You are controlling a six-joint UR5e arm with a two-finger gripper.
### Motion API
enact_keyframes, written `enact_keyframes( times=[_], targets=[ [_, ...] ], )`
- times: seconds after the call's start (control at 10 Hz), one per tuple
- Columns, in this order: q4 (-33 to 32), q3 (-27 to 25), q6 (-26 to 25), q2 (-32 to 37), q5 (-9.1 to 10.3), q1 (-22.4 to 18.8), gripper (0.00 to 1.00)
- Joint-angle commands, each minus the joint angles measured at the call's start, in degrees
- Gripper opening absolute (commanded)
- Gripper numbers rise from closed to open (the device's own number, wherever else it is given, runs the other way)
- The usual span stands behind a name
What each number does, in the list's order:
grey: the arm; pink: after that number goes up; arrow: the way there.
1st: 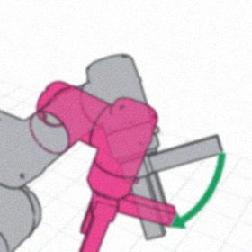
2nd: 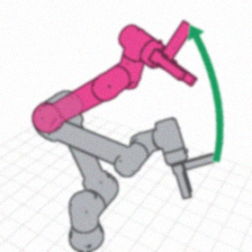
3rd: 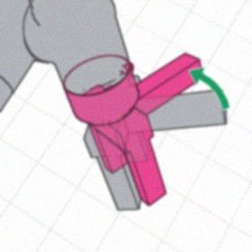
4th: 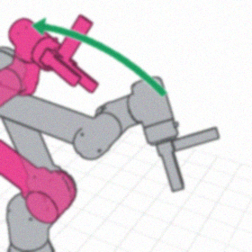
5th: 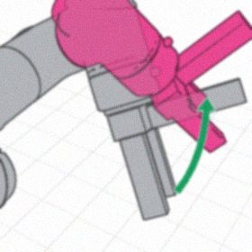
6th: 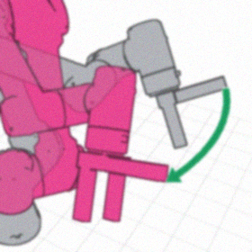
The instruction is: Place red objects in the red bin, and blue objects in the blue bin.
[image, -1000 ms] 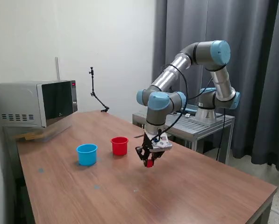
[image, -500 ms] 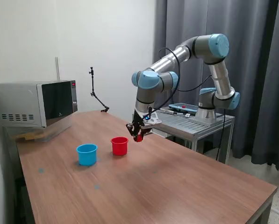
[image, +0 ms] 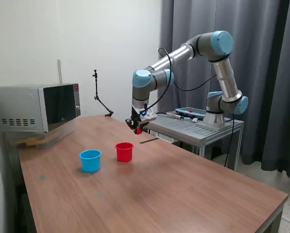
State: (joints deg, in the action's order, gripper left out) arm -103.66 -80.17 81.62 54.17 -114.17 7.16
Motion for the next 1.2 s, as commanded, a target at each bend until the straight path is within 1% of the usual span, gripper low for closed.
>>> enact_keyframes(
  times=[0.0,0.2,0.4,0.7,0.9,1.1],
  targets=[
    [0.04,-0.16,2.39,0.24,-0.62,1.88,0.0],
    [-0.05,0.71,7.39,-0.02,-0.53,2.77,0.0],
    [-0.05,1.68,8.03,-1.68,-0.53,3.64,0.0],
    [0.04,5.45,9.7,-5.03,-0.44,3.47,0.0],
    [-0.05,7.04,12.33,-5.3,-0.44,3.3,0.0],
    [-0.05,7.49,12.34,-5.21,-0.18,3.3,0.0]
  ],
)
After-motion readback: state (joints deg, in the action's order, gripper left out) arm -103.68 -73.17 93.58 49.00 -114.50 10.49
